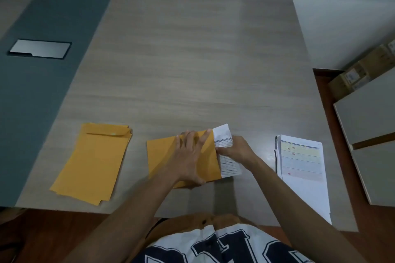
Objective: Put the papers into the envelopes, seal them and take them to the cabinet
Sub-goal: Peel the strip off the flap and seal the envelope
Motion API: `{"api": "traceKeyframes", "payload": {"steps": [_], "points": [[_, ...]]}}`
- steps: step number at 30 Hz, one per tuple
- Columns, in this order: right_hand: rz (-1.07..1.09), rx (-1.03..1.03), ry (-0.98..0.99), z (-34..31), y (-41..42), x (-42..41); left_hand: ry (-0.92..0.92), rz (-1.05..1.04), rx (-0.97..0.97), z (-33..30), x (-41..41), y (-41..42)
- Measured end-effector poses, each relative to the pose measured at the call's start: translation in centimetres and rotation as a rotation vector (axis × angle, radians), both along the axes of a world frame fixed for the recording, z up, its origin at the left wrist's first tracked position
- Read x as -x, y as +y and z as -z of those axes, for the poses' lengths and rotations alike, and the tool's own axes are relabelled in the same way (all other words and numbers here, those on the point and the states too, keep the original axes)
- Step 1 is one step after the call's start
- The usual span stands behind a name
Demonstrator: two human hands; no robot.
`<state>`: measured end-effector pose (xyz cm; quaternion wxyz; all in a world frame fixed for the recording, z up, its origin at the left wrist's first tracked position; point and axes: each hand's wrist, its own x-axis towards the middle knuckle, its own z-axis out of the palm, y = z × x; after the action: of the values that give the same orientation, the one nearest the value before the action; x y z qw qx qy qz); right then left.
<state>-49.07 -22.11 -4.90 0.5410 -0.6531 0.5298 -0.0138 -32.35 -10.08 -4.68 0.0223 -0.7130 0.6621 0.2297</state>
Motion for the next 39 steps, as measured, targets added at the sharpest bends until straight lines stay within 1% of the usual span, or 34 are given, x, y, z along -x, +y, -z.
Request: {"api": "traceKeyframes", "payload": {"steps": [2,4,7,8,12,16,22,24,26,28,30,31,35,37,39], "points": [[0.001,0.055,0.069,-0.7,-0.7,0.4,-0.002,-0.002,0.012,0.0,-0.4,-0.1],[0.038,0.017,0.097,-1.3,-1.5,0.9,-0.014,-0.002,0.030,-0.1,-0.8,-0.1],[0.031,-0.143,0.028,-2.0,-1.4,0.8,0.005,0.030,0.046,-0.3,-0.6,-0.1],[0.020,-0.166,0.022,-2.1,-1.1,0.5,0.016,0.038,0.053,-0.4,-0.3,-0.2],[-0.011,-0.213,0.028,-1.7,-0.1,-0.8,0.002,0.080,0.097,-0.9,0.6,-0.5],[-0.066,-0.224,0.091,-1.6,-0.2,-0.4,0.018,0.090,0.099,-1.0,0.8,-0.2],[-0.014,-0.274,0.065,-1.1,0.4,-0.5,0.032,0.105,0.124,-0.4,0.9,0.1],[-0.041,-0.228,0.060,-1.1,0.6,-0.4,0.003,0.102,0.106,0.1,0.7,0.3],[0.004,-0.138,0.053,-0.6,0.5,-0.1,-0.047,0.093,0.065,0.8,0.4,0.4],[0.072,0.018,0.077,0.0,0.5,0.3,-0.109,0.084,0.006,1.5,0.2,0.4],[0.025,0.214,0.147,0.6,0.5,0.9,-0.168,0.076,-0.039,2.1,0.3,0.3],[-0.017,0.278,0.173,0.9,0.5,1.1,-0.195,0.069,-0.045,2.3,0.5,0.1],[-0.107,0.403,0.183,1.6,0.8,1.2,-0.246,0.000,0.006,2.1,1.4,-1.2],[-0.169,0.464,0.189,1.6,0.9,0.9,-0.230,0.005,0.022,1.8,1.8,-2.2],[-0.198,0.483,0.194,1.7,0.9,0.8,-0.212,0.020,-0.008,1.7,2.1,-3.0]]}}
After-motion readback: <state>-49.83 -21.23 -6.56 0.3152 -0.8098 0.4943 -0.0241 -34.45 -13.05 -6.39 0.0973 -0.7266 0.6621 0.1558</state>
